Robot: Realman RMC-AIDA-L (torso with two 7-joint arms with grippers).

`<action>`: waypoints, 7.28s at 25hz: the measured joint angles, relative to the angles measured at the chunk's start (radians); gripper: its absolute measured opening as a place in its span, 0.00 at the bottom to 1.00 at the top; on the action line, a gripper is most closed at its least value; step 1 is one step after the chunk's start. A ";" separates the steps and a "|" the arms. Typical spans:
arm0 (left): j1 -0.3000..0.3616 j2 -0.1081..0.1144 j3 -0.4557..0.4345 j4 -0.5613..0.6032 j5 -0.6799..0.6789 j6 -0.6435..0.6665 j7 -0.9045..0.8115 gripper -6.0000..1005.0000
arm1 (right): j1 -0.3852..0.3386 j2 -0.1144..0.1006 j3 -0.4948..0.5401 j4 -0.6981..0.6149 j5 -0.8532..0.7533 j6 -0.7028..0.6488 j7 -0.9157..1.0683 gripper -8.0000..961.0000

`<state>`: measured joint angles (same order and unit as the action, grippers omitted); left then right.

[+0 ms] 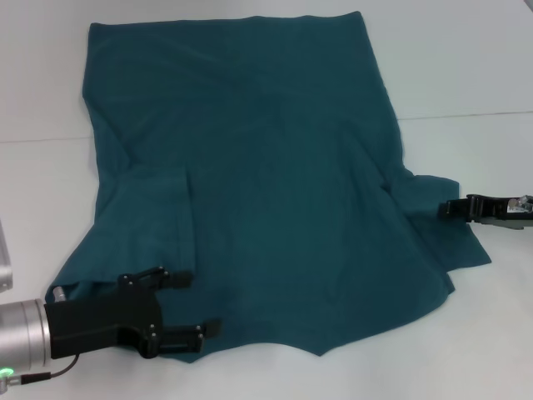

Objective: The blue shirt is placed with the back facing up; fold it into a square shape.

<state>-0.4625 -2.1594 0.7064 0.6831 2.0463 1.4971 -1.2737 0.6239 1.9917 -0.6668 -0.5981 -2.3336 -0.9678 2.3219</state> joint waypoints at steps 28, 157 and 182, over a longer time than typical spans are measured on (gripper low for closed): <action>-0.003 -0.003 -0.007 -0.010 -0.007 -0.003 -0.012 0.90 | -0.089 -0.010 0.034 -0.015 0.277 0.027 -0.208 0.01; 0.002 0.059 -0.225 0.102 0.275 -0.058 -0.608 0.85 | -0.041 0.027 -0.020 -0.061 0.395 -0.317 -0.312 0.95; -0.008 0.070 -0.235 0.125 0.364 0.015 -0.658 0.84 | -0.036 0.015 0.008 -0.063 0.395 -0.314 -0.306 0.95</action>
<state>-0.4703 -2.0891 0.4710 0.8078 2.4101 1.5124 -1.9318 0.5875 2.0067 -0.6589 -0.6612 -1.9389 -1.2822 2.0163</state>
